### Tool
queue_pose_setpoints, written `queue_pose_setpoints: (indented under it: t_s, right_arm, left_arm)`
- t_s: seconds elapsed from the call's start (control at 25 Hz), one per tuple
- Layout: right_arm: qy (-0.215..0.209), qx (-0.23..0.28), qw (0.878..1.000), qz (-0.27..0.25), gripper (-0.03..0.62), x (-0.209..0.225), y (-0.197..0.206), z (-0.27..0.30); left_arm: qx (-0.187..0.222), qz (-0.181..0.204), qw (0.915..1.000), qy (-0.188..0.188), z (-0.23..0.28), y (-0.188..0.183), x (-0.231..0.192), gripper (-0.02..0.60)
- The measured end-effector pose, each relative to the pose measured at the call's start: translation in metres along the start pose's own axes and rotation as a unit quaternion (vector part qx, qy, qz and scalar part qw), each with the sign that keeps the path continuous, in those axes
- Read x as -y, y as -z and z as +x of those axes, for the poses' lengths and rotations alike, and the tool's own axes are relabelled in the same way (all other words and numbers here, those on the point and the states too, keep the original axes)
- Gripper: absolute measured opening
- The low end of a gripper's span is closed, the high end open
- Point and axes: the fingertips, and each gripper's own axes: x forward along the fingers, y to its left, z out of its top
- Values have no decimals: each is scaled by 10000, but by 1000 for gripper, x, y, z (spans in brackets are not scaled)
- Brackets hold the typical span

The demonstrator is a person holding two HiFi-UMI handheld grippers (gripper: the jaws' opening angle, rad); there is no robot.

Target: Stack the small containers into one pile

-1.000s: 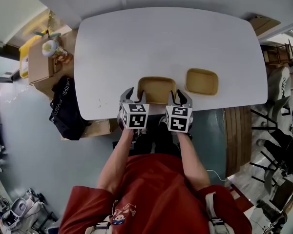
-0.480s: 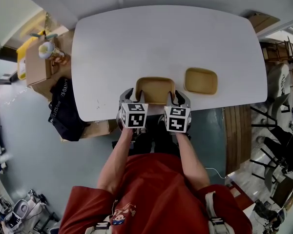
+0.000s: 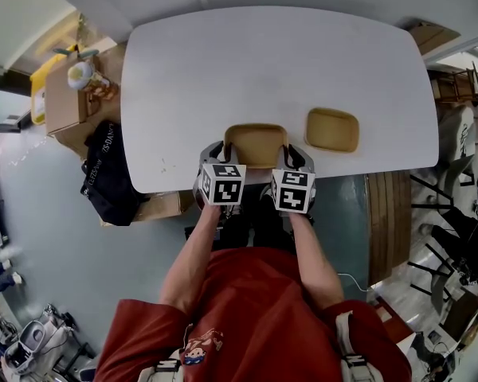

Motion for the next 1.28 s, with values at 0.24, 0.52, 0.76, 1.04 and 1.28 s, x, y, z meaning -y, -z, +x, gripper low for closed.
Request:
queue_pose_setpoints:
  t_s: [0.24, 0.52, 0.76, 1.04, 1.28]
  right_arm:
    - [54, 93, 9999, -9, 41, -3, -4, -7]
    - [180, 236, 9995, 63, 43, 1, -6, -21]
    - [451, 345, 9982, 214, 43, 10, -3, -36]
    - [888, 569, 9935, 439, 41, 27, -4, -66]
    - [1262, 743, 9871, 640, 40, 47, 0, -95]
  left_arm:
    - [109, 9, 9999, -13, -8, -3, -1, 69]
    - [277, 55, 9996, 68, -18, -10, 6, 67]
    - [537, 102, 9981, 273, -25, -25, 17, 57]
    - [789, 346, 9944, 607, -35, -41, 43, 55]
    - [967, 577, 9895, 910, -45, -51, 72, 54]
